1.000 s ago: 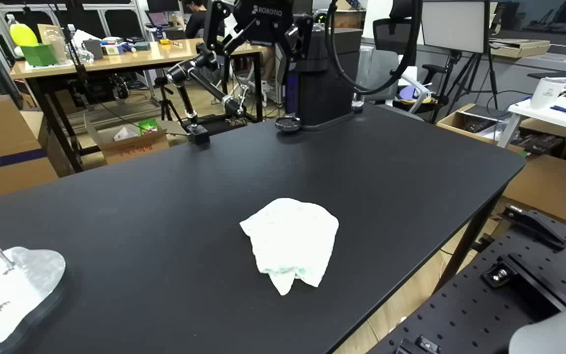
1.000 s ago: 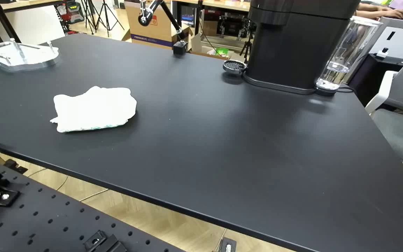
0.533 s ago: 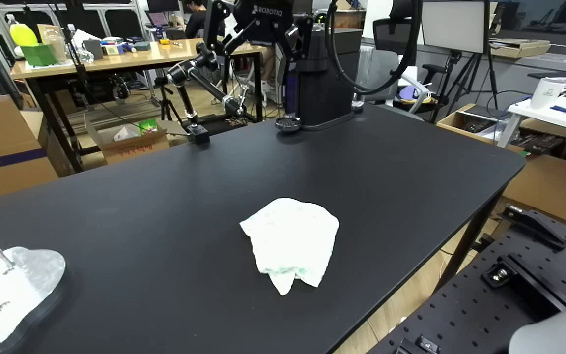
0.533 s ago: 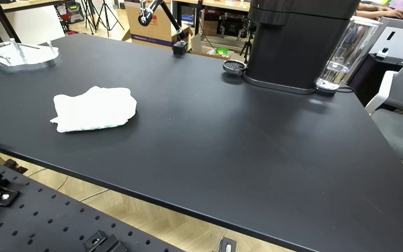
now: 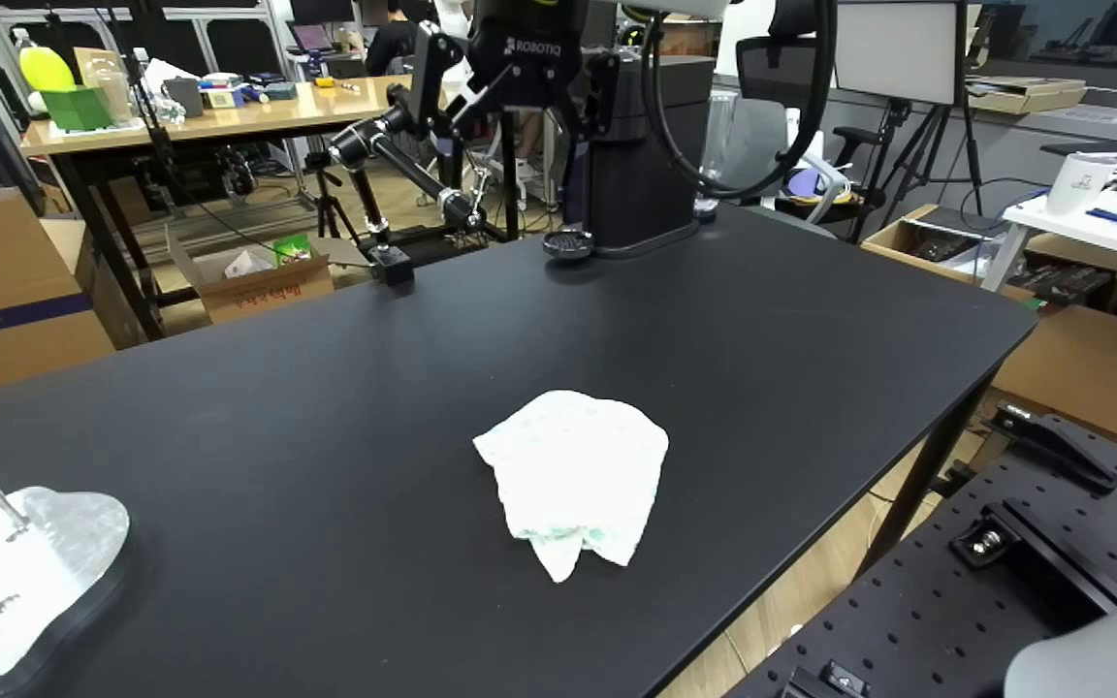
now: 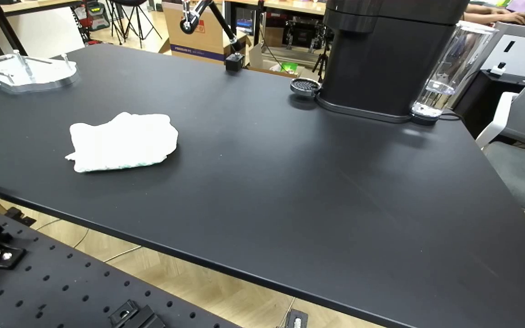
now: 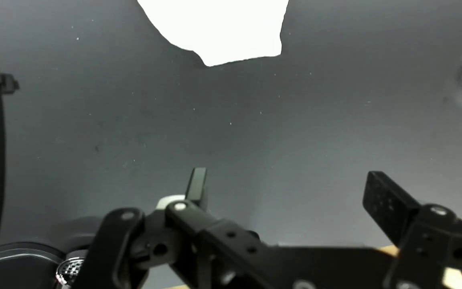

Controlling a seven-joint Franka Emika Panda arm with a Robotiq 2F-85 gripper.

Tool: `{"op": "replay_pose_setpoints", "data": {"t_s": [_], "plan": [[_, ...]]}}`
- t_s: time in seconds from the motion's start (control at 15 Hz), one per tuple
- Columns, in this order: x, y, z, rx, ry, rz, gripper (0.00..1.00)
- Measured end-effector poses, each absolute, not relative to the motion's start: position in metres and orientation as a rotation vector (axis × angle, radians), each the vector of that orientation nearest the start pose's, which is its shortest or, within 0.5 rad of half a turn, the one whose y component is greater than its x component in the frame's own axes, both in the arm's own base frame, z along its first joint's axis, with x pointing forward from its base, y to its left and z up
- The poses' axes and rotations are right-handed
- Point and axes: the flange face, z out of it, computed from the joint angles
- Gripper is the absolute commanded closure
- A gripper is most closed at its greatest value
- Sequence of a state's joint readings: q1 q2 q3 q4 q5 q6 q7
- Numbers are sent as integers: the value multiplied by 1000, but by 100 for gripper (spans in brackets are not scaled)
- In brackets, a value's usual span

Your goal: Hang the cloth on the stand

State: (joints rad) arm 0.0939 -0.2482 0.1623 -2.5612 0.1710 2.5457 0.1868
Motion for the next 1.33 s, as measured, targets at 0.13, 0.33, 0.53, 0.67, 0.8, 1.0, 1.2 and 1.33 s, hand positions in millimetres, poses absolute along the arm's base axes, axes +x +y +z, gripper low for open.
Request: {"op": "replay_pose_setpoints", "data": {"t_s": [0.13, 0.33, 0.53, 0.67, 0.8, 1.0, 1.2, 1.33], "plan": [[433, 110, 355, -3039, 1, -275, 0], [424, 104, 317, -3078, -140, -213, 0], [412, 99, 278, -3079, -291, -174, 0], [403, 99, 253, -3061, -468, -157, 0], [397, 99, 232, -3040, -610, -166, 0], [396, 99, 212, -3036, -650, -198, 0], [396, 100, 208, -3035, -672, -194, 0], [394, 102, 207, -3033, -760, -207, 0]]}}
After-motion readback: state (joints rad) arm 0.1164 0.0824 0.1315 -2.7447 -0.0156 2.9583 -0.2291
